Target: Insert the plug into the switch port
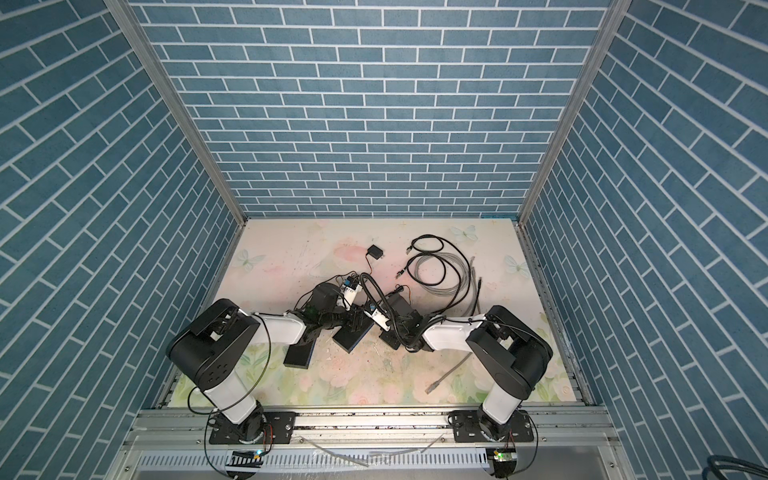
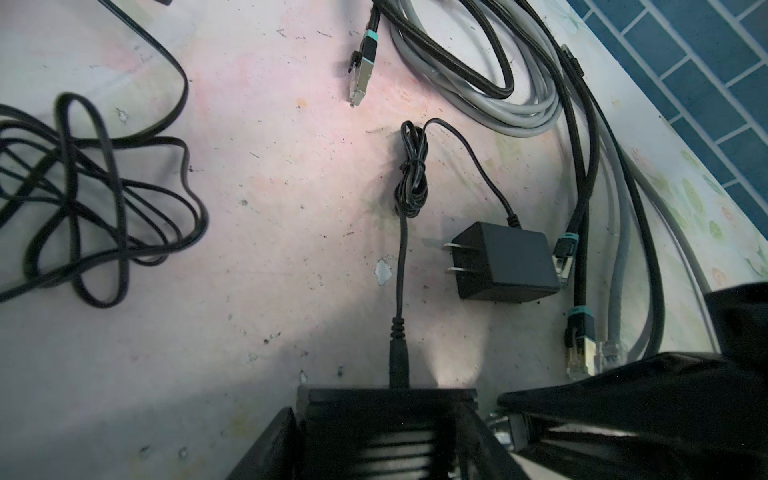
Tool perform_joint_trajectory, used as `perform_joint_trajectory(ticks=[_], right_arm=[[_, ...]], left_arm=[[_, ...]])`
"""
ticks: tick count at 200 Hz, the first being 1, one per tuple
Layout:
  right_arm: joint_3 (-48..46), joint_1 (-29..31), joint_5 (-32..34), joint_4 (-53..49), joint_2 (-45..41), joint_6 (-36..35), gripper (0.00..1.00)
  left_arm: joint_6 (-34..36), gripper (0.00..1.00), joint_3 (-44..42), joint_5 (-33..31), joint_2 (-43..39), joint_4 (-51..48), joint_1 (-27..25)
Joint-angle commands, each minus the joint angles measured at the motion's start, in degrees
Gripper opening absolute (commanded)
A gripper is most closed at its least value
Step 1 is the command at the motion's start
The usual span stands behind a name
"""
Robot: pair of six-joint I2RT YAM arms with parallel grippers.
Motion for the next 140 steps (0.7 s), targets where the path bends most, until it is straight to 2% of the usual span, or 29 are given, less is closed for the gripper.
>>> perform_joint_trajectory(ticks=[1, 39, 77, 140], right_arm=[[3.4, 0.7, 3.1, 1.1, 2.4, 3.9, 0.00], [4.9, 1.4, 4.4, 1.0, 2.3, 4.9, 0.00], [5.8, 1.8, 2.4, 0.3, 1.2, 5.8, 0.00], [4.7, 1.8, 2.0, 6.3, 0.2, 7.3, 0.00]], left_arm=[[0.1, 0.61, 0.5, 3.4, 1.6, -3.7, -1.0], [0.1, 0.60, 0.9, 3.4, 1.6, -4.1, -1.1], [0.3, 0.60, 1.0, 3.2, 1.6, -4.3, -1.1], [0.5, 0.60, 0.5, 5.6, 1.7, -1.9, -1.1]])
